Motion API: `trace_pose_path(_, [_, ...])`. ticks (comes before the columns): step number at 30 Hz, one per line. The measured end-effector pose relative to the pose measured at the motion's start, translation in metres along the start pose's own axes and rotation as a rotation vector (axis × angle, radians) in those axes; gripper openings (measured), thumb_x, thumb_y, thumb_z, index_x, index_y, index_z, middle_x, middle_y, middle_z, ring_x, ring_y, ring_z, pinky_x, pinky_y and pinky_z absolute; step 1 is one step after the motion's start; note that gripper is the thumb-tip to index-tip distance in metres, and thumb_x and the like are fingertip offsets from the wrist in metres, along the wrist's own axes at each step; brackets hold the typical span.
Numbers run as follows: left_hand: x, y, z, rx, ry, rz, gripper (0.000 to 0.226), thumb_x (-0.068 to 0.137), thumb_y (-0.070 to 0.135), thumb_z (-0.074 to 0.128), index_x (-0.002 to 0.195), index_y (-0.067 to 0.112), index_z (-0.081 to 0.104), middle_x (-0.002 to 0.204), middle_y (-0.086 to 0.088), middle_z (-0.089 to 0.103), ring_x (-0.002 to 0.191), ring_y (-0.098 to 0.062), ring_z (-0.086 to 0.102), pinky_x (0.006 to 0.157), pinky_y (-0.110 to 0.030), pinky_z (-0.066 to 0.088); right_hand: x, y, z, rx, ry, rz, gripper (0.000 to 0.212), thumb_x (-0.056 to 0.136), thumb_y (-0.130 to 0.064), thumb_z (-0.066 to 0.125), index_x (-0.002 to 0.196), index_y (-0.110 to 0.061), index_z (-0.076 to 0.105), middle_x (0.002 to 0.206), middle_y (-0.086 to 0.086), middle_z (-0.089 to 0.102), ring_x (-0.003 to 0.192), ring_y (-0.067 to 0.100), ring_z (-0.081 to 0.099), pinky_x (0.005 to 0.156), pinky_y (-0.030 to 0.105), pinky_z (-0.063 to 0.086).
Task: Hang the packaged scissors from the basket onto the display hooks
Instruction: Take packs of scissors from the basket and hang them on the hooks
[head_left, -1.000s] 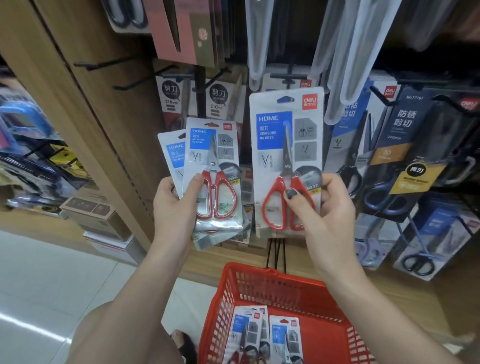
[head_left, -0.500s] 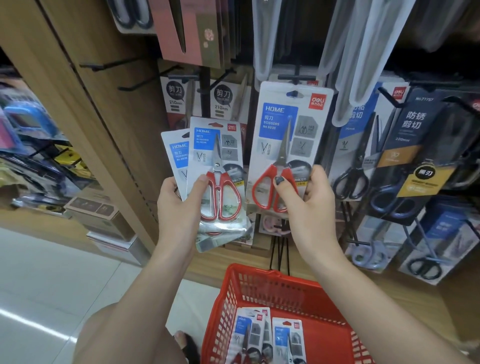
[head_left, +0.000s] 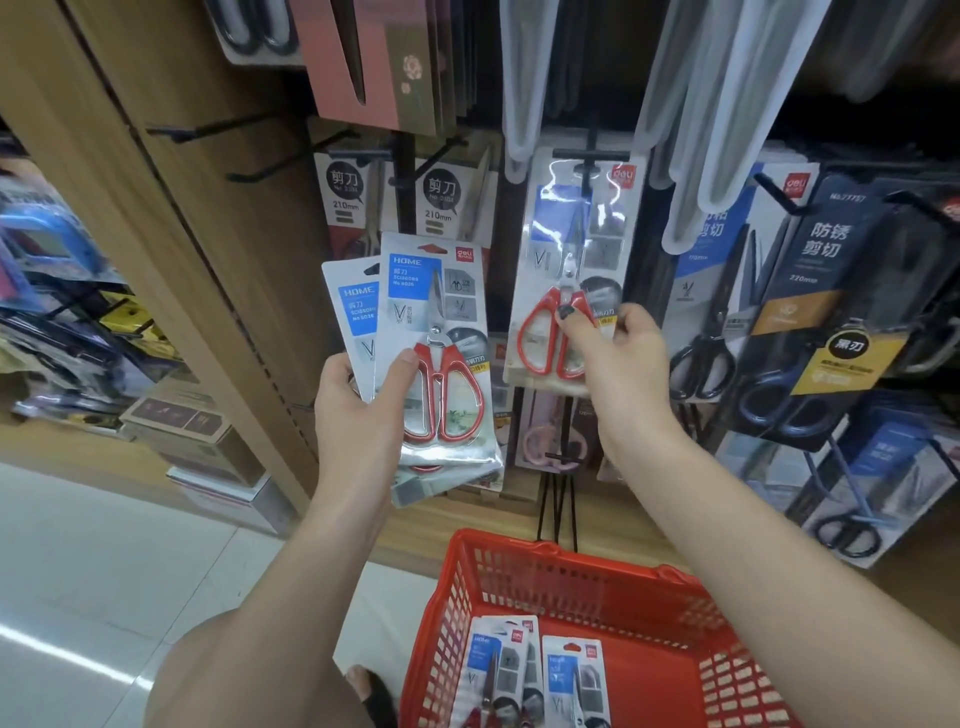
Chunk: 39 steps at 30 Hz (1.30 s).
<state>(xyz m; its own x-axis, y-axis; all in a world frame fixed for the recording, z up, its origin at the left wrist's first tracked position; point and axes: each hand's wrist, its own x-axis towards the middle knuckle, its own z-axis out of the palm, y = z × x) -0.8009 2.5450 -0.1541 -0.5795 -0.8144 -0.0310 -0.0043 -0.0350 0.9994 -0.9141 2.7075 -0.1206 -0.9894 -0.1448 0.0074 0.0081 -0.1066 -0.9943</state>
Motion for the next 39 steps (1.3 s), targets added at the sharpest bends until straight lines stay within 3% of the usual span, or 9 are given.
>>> trace_pose_path(7, [-0.003,0.002,-0.001,-0.004,-0.003,0.008,0.031,0.093,0.047,0.076,0.113,0.032,0.058,0.111,0.011,0.077,0.093,-0.011,0.080,0.080,-0.045,0.067,0.024,-0.002,0.004,-0.130,0.045,0.040,0.020,0.093,-0.032,0.073,0.098,-0.029,0.054,0.112,0.008,0.074,0.103,0.024,0.073,0.097,0.047,0.058])
trace_pose_path(13, [-0.004,0.003,0.000,-0.018,-0.011,0.009,0.032,0.093,0.047,0.077,0.113,0.032,0.058,0.110,0.011,0.077,0.091,-0.011,0.080,0.078,-0.043,0.068,-0.014,0.007,-0.006,-0.445,0.063,-0.128,0.068,0.092,-0.038,0.070,0.148,-0.024,0.034,0.141,0.001,0.048,0.125,0.018,0.056,0.109,0.043,0.047])
trace_pose_path(16, [-0.006,0.003,0.002,-0.041,-0.027,0.020,0.029,0.092,0.044,0.079,0.110,0.032,0.059,0.105,0.012,0.079,0.091,-0.013,0.080,0.078,-0.043,0.068,-0.040,0.012,-0.005,-0.421,-0.007,-0.189,0.045,0.096,-0.038,0.067,0.134,-0.033,0.044,0.126,-0.014,0.051,0.113,0.004,0.058,0.096,0.030,0.046])
trace_pose_path(18, [-0.008,0.003,0.003,-0.047,-0.042,0.033,0.028,0.092,0.041,0.080,0.108,0.030,0.061,0.103,0.011,0.079,0.091,-0.015,0.080,0.081,-0.046,0.066,-0.047,0.013,0.000,-0.362,-0.146,-0.060,0.034,0.094,-0.045,0.068,0.122,-0.034,0.052,0.108,-0.018,0.063,0.096,0.000,0.064,0.085,0.029,0.051])
trace_pose_path(22, [-0.013,0.004,0.005,-0.069,-0.079,0.038,0.034,0.089,0.042,0.083,0.111,0.027,0.063,0.104,0.006,0.080,0.090,-0.018,0.081,0.080,-0.049,0.067,-0.044,0.015,0.008,-0.298,-0.290,0.060,0.025,0.091,-0.043,0.075,0.104,-0.024,0.065,0.077,-0.009,0.065,0.058,0.005,0.055,0.061,0.030,0.045])
trace_pose_path(26, [-0.014,0.004,0.003,-0.106,-0.087,0.026,0.030,0.092,0.047,0.076,0.110,0.026,0.064,0.106,0.002,0.080,0.093,-0.023,0.081,0.082,-0.053,0.066,-0.039,0.014,0.009,-0.190,-0.367,0.096,0.018,0.095,-0.023,0.076,0.101,-0.010,0.064,0.082,0.010,0.060,0.051,0.007,0.048,0.050,0.024,0.037])
trace_pose_path(30, [-0.009,0.005,-0.004,-0.121,-0.029,0.016,0.016,0.099,0.045,0.062,0.101,0.030,0.065,0.103,0.001,0.080,0.097,-0.026,0.079,0.091,-0.061,0.061,-0.041,0.017,0.002,-0.094,-0.420,0.072,0.012,0.100,-0.014,0.068,0.108,-0.006,0.064,0.097,0.029,0.071,0.079,0.042,0.069,0.065,0.047,0.055])
trace_pose_path(33, [-0.005,0.004,-0.009,-0.142,0.012,0.047,0.008,0.104,0.036,0.060,0.105,0.031,0.066,0.105,0.003,0.081,0.097,-0.023,0.079,0.092,-0.059,0.061,-0.046,0.024,-0.011,-0.034,-0.448,0.036,0.010,0.101,-0.010,0.066,0.110,-0.013,0.067,0.101,0.014,0.079,0.097,0.035,0.076,0.084,0.050,0.062])
trace_pose_path(39, [-0.002,0.002,-0.013,-0.154,0.021,0.094,0.007,0.107,0.032,0.059,0.110,0.030,0.065,0.103,0.004,0.081,0.090,-0.019,0.081,0.073,-0.040,0.068,-0.066,0.039,-0.047,0.052,-0.426,-0.072,0.016,0.098,-0.021,0.065,0.109,-0.032,0.068,0.110,0.006,0.079,0.100,0.026,0.078,0.075,0.032,0.063])
